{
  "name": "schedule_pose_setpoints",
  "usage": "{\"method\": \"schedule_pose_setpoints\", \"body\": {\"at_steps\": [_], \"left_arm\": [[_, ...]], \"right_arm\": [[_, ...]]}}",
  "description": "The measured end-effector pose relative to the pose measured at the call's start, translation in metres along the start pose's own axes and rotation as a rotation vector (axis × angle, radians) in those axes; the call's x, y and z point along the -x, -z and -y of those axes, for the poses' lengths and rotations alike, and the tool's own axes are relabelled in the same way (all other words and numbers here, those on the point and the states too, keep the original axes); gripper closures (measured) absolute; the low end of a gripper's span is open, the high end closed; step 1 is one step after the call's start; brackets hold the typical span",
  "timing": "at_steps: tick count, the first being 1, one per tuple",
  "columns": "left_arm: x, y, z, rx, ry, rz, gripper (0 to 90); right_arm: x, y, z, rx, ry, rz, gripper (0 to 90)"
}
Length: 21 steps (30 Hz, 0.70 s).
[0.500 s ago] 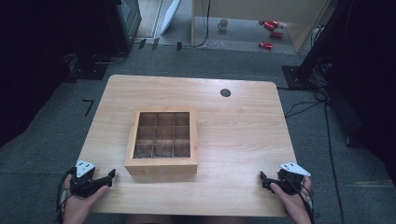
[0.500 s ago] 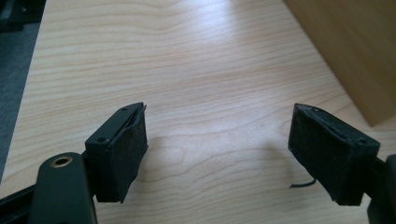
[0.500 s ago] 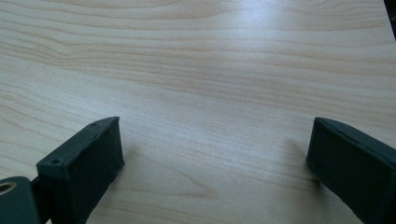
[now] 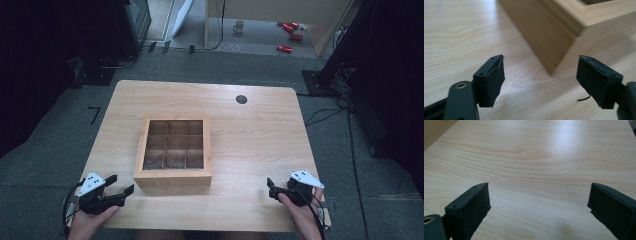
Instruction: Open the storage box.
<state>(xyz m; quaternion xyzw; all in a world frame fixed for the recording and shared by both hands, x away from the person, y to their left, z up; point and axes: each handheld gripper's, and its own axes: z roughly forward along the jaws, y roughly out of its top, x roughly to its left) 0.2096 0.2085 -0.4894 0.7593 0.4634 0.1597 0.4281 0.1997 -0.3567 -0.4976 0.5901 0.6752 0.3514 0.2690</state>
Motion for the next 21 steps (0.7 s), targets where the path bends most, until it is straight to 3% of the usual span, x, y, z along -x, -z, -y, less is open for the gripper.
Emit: {"method": "schedule_pose_setpoints", "body": {"at_steps": [1,4,12,13,17,21], "left_arm": [[0.006,0.000,-0.002,0.002,-0.019,0.006,25.1],[0.013,-0.001,-0.005,0.010,-0.026,0.013,30.4],[0.023,-0.009,-0.009,0.004,-0.009,-0.005,50.4],[0.026,-0.010,-0.010,0.003,-0.013,-0.022,50.4],[0.029,-0.011,-0.012,0.001,-0.010,0.001,58.7],[0.031,-0.010,-0.014,0.008,0.003,0.005,59.7]], "right_arm": [[-0.009,0.001,-0.003,0.008,0.006,-0.009,4.7],[-0.020,-0.001,-0.006,0.014,0.011,-0.025,5.3],[-0.053,-0.007,-0.017,0.032,0.025,-0.086,6.6],[-0.059,-0.008,-0.018,0.033,0.027,-0.097,6.7],[-0.088,-0.013,-0.022,0.038,0.065,-0.162,6.7],[-0.112,-0.016,-0.028,0.046,0.100,-0.213,6.7]]}}
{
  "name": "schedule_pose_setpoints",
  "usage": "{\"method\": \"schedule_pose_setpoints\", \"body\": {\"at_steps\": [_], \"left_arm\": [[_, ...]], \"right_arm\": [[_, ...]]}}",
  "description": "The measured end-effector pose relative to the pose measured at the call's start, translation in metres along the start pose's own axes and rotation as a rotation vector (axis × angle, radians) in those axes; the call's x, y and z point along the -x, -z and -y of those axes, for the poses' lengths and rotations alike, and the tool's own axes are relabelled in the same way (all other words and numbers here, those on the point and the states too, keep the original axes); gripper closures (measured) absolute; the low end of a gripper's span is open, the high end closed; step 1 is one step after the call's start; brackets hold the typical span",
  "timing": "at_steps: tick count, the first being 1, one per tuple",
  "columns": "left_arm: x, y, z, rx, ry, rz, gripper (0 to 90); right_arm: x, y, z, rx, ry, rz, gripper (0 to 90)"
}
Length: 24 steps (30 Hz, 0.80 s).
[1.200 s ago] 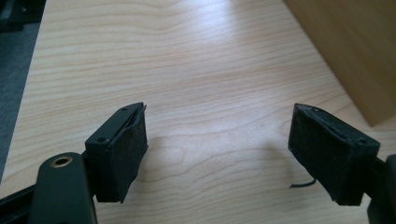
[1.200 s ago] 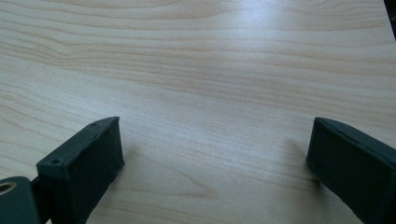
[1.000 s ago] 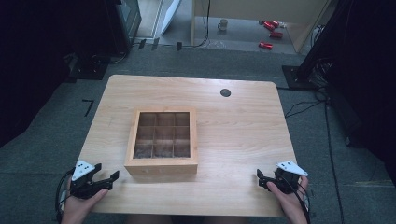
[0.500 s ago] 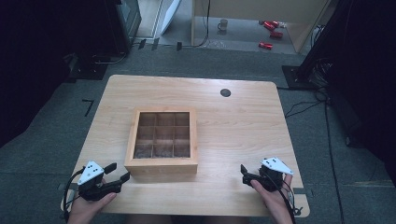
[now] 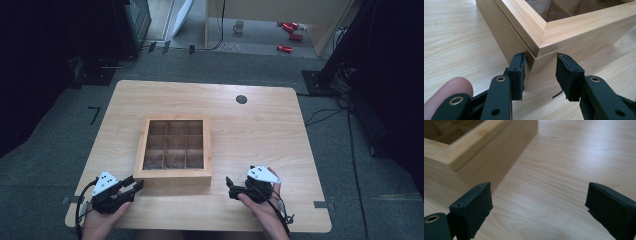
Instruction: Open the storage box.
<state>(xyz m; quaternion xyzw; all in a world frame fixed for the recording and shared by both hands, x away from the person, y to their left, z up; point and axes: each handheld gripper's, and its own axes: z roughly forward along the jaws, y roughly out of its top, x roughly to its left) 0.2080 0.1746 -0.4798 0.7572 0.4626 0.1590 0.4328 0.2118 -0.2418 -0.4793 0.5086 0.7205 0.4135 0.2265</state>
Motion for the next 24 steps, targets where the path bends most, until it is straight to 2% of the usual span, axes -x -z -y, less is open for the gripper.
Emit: {"method": "schedule_pose_setpoints", "body": {"at_steps": [2,10,12,16,24], "left_arm": [[0.000,0.002,-0.001,0.019,0.009,0.002,59.8],[0.002,0.004,-0.005,0.008,-0.015,-0.015,62.2],[0.001,0.004,-0.006,0.011,-0.009,-0.010,62.1],[0.003,0.005,-0.007,0.013,-0.029,-0.019,62.1],[0.004,0.007,-0.010,0.020,-0.031,-0.016,62.1]], "right_arm": [[-0.009,-0.004,-0.005,0.005,0.011,-0.021,6.7],[-0.039,-0.019,-0.016,0.016,0.067,-0.106,6.7],[-0.044,-0.022,-0.017,0.013,0.082,-0.118,6.7],[-0.054,-0.028,-0.019,0.008,0.095,-0.147,6.7],[-0.064,-0.036,-0.017,-0.007,0.111,-0.187,6.8]]}}
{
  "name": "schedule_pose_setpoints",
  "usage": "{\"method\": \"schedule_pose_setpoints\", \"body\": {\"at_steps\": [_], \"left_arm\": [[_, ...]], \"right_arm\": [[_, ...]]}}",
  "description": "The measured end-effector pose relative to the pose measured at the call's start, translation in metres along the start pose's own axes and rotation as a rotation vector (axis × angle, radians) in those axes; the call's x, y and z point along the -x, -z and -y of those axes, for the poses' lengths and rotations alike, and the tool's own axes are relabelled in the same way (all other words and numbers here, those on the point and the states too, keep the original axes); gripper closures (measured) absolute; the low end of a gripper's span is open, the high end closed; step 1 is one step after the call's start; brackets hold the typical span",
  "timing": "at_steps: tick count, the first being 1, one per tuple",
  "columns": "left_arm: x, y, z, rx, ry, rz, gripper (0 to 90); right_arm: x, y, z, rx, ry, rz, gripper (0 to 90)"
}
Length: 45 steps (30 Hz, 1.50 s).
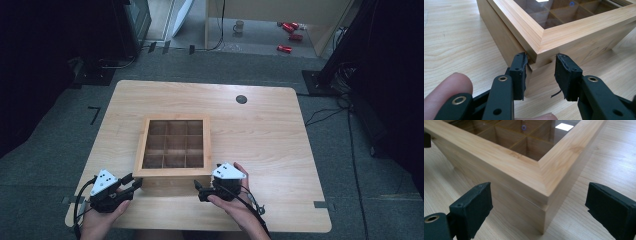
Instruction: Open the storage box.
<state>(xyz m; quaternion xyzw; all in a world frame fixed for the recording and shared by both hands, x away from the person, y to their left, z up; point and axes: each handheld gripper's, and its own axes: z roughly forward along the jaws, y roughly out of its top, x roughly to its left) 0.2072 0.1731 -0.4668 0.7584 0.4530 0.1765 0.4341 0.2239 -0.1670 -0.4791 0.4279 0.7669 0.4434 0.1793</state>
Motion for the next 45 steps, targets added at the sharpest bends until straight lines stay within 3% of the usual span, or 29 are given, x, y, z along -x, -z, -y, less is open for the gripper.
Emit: {"method": "schedule_pose_setpoints", "body": {"at_steps": [12,15,25,30,34,42,45], "left_arm": [[0.001,0.000,-0.004,0.024,0.007,-0.005,62.0],[0.000,-0.001,-0.004,0.022,0.010,-0.013,62.0],[-0.001,-0.001,-0.004,0.033,0.015,-0.014,62.1],[-0.003,0.001,-0.004,0.054,0.025,0.003,61.6],[-0.006,0.004,-0.003,0.052,0.011,-0.017,52.5],[-0.022,0.005,0.007,0.013,0.042,-0.109,35.2],[-0.030,0.003,0.013,-0.005,0.069,-0.082,30.3]], "right_arm": [[-0.011,-0.013,-0.006,-0.033,0.028,0.017,7.0],[-0.011,-0.016,-0.007,-0.033,0.013,0.021,7.3],[-0.008,-0.015,-0.013,0.018,-0.038,0.034,9.1],[-0.012,-0.013,-0.017,0.027,-0.001,0.057,9.0],[-0.014,-0.012,-0.021,0.020,0.055,0.084,8.5],[-0.012,-0.005,-0.036,0.049,0.068,0.079,5.9],[-0.010,-0.002,-0.044,0.065,0.081,0.076,4.8]]}}
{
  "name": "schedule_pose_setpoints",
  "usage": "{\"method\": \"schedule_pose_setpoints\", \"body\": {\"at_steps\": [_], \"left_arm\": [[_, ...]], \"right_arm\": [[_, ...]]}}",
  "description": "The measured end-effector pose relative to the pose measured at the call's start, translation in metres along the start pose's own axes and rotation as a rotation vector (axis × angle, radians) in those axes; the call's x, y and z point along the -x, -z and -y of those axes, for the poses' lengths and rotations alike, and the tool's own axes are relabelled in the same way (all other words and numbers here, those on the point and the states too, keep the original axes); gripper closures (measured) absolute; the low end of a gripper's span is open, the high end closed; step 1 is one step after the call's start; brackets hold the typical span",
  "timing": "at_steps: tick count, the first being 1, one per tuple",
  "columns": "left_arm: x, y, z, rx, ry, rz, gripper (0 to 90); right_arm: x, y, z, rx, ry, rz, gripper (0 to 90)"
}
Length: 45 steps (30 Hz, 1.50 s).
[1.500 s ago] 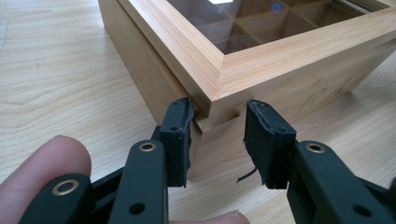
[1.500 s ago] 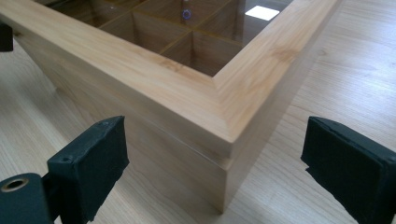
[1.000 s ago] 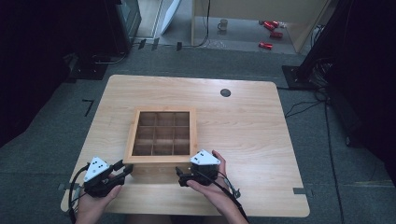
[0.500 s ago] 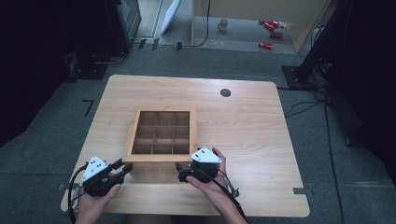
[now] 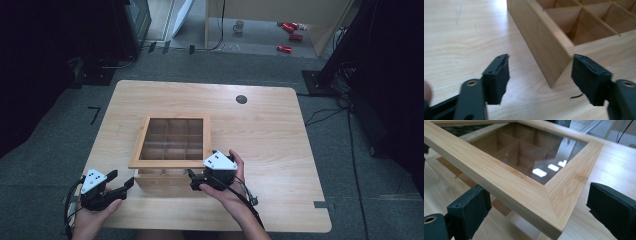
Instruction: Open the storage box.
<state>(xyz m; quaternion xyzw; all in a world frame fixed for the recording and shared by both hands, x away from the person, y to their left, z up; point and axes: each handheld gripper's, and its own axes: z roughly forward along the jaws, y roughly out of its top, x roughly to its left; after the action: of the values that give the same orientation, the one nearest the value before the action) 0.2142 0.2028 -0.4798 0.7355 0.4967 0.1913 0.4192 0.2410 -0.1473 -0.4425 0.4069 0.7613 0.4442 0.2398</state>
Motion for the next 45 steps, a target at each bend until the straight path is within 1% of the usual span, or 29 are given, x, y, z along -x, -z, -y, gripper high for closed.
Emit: {"method": "schedule_pose_setpoints", "body": {"at_steps": [1,2,3,4,5,6,9,12,15,17,19,20,21,23,25,26,27,29,33,37,38,39,40,42,44,45], "left_arm": [[-0.002,-0.001,0.001,-0.003,0.007,0.008,29.0],[-0.003,-0.002,0.003,-0.017,0.002,-0.012,28.9],[-0.004,-0.004,0.005,-0.034,-0.013,-0.032,29.9],[-0.005,-0.005,0.007,-0.047,-0.025,-0.033,29.1],[-0.007,-0.006,0.009,-0.053,-0.020,-0.026,28.7],[-0.009,-0.009,0.011,-0.066,-0.012,-0.030,28.4],[-0.012,-0.015,0.015,-0.095,-0.011,-0.065,27.6],[-0.015,-0.018,0.018,-0.113,-0.010,-0.083,27.2],[-0.019,-0.020,0.019,-0.116,0.013,-0.109,26.8],[-0.022,-0.021,0.019,-0.121,0.033,-0.138,26.8],[-0.026,-0.022,0.020,-0.136,0.051,-0.169,26.8],[-0.028,-0.022,0.020,-0.142,0.066,-0.182,26.8],[-0.029,-0.022,0.021,-0.135,0.078,-0.195,26.9],[-0.030,-0.022,0.021,-0.130,0.086,-0.217,26.9],[-0.027,-0.024,0.021,-0.133,0.067,-0.238,26.6],[-0.026,-0.025,0.021,-0.142,0.048,-0.251,26.3],[-0.023,-0.027,0.021,-0.146,0.031,-0.262,25.4],[-0.022,-0.028,0.022,-0.142,0.026,-0.258,23.5],[-0.022,-0.028,0.022,-0.138,0.027,-0.258,23.1],[-0.021,-0.028,0.022,-0.133,0.028,-0.259,22.9],[-0.021,-0.028,0.022,-0.134,0.026,-0.258,22.9],[-0.021,-0.028,0.023,-0.132,0.025,-0.258,23.0],[-0.021,-0.028,0.023,-0.131,0.025,-0.257,22.9],[-0.021,-0.028,0.023,-0.132,0.024,-0.256,22.9],[-0.021,-0.028,0.023,-0.132,0.024,-0.256,22.9],[-0.021,-0.028,0.023,-0.132,0.024,-0.255,23.0]], "right_arm": [[0.001,0.001,-0.003,0.006,0.005,-0.003,4.3],[0.002,0.001,-0.006,0.010,0.007,-0.004,3.9],[0.003,0.002,-0.009,0.014,0.012,-0.006,3.6],[0.004,0.003,-0.012,0.018,0.015,-0.008,3.4],[0.005,0.003,-0.016,0.024,0.020,-0.009,3.1],[0.006,0.004,-0.019,0.028,0.022,-0.011,3.0],[0.009,0.006,-0.029,0.040,0.034,-0.013,1.9],[0.013,0.007,-0.038,0.057,0.040,-0.018,1.7],[0.018,0.007,-0.047,0.076,0.038,-0.021,1.3],[0.021,0.007,-0.053,0.083,0.044,-0.021,0.9],[0.024,0.007,-0.058,0.089,0.049,-0.017,0.9],[0.026,0.007,-0.062,0.095,0.052,-0.017,0.9],[0.028,0.007,-0.065,0.101,0.051,-0.012,0.9],[0.033,0.006,-0.071,0.107,0.047,0.001,0.9],[0.038,0.005,-0.076,0.118,0.036,0.000,0.9],[0.040,0.004,-0.078,0.121,0.035,0.005,0.9],[0.042,0.003,-0.081,0.127,0.038,-0.002,0.9],[0.045,0.002,-0.085,0.134,0.038,-0.008,0.9],[0.051,0.000,-0.091,0.151,0.039,-0.027,1.0],[0.060,-0.005,-0.096,0.181,0.013,-0.063,2.2],[0.061,-0.006,-0.097,0.183,0.010,-0.058,6.7],[0.062,-0.008,-0.097,0.190,0.011,-0.024,11.8],[0.065,-0.010,-0.097,0.190,0.006,-0.007,13.4],[0.070,-0.014,-0.097,0.183,-0.013,-0.006,15.3],[0.074,-0.019,-0.097,0.173,-0.019,-0.001,20.4],[0.076,-0.020,-0.097,0.176,-0.018,-0.004,23.1]]}}
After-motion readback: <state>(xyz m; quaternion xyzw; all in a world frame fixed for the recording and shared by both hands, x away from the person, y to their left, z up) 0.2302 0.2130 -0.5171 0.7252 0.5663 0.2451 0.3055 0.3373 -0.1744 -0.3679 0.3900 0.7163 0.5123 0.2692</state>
